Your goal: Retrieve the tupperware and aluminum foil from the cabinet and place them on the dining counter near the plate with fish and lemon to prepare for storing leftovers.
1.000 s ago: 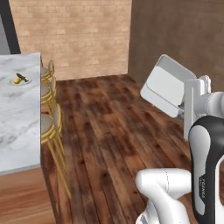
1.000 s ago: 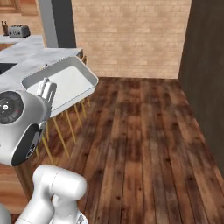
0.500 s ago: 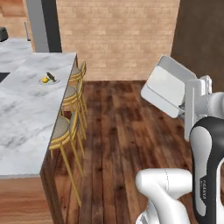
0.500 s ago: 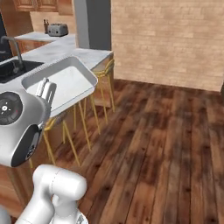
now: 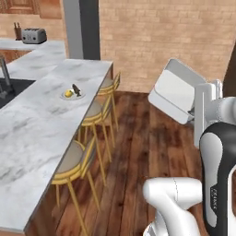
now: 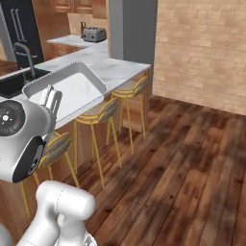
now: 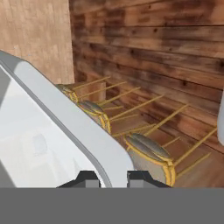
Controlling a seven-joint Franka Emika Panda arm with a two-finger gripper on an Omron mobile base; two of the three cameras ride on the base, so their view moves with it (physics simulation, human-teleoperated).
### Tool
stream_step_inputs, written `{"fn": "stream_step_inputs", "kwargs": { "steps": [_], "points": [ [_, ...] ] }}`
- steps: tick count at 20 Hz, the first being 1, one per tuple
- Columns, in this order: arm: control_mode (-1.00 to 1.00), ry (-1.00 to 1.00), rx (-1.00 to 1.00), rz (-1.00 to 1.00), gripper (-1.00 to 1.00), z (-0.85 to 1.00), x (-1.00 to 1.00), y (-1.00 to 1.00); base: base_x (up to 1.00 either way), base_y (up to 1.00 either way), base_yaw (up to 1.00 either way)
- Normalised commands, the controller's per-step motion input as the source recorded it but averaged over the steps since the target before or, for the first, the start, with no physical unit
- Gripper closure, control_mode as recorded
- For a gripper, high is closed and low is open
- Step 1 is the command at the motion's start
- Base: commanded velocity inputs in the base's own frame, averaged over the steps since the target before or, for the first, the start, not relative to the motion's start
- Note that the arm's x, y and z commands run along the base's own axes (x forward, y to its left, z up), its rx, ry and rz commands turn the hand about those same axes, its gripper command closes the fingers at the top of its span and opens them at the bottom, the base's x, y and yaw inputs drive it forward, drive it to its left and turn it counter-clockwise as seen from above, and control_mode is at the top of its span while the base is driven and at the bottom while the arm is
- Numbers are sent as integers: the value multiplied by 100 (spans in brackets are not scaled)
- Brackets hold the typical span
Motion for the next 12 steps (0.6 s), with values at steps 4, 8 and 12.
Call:
{"fn": "stream_step_inputs", "kwargs": {
  "steps": [4,8,12],
  "points": [
    [100,0,0,0,100,0,0,0,96,-60,42],
    [100,0,0,0,100,0,0,0,92,-64,43],
    [100,0,0,0,100,0,0,0,84,-74,45]
  ]
}}
